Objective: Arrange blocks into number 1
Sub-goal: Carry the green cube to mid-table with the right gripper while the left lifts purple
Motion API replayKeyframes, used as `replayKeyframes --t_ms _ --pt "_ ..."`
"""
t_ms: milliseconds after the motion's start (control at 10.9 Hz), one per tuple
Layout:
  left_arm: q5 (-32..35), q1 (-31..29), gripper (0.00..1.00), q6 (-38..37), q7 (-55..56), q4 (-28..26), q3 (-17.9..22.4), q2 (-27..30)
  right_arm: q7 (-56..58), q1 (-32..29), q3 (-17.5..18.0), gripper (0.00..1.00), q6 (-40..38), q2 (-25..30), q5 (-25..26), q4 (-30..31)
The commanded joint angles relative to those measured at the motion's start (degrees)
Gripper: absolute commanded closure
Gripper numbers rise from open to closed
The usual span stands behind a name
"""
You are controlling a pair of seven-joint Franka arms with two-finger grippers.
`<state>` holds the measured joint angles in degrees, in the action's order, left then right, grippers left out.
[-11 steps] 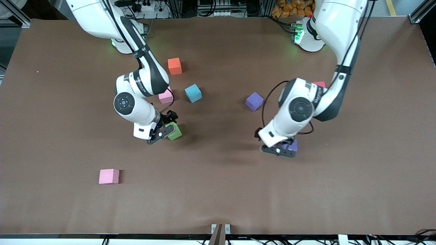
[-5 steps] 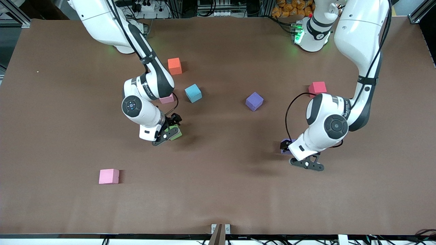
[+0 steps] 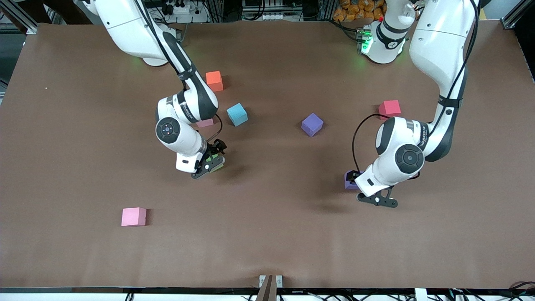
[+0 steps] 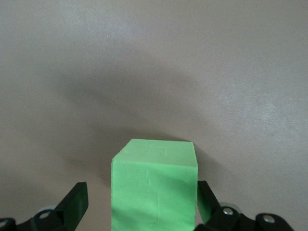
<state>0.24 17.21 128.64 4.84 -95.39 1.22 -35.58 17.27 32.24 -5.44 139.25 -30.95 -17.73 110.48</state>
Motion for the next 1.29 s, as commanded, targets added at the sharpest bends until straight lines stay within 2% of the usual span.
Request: replayKeyframes --t_ms 0,92,184,460,644,920,1196 --pt "5.3 1.0 0.00 -2.6 6.2 0.0 0.1 0.7 -0.1 0.9 -1.2 0.35 0.2 -0.4 -1.3 -0.2" --pt "5.9 1.2 0.00 -3.5 7.2 0.4 0.1 0.7 -2.5 0.9 -1.8 0.57 -0.3 -0.2 -1.3 -0.2" --pt "5.9 1.3 0.00 -3.6 7.6 0.7 0.1 0.7 -6.9 1.2 -1.9 0.63 -0.5 0.3 -1.3 -0.2" --pt "5.8 3.1 0.00 -6.2 10.3 3.8 0.1 -0.7 -25.5 6.8 -2.0 0.60 -0.3 2.6 -1.1 -0.4" --pt "5.7 3.7 0.00 -6.1 11.7 4.2 -0.1 -1.9 -33.7 12.2 -2.2 0.59 -0.1 3.7 -0.4 -0.3" --pt "5.6 2.8 0.00 -5.3 11.2 4.2 -0.3 -2.3 -42.1 19.2 -2.4 0.59 0.4 3.4 -0.3 -0.3" --pt "5.1 2.9 0.00 -4.3 11.6 4.2 -0.3 -3.3 -47.6 21.7 -2.5 0.59 2.2 0.8 -0.3 -1.5"
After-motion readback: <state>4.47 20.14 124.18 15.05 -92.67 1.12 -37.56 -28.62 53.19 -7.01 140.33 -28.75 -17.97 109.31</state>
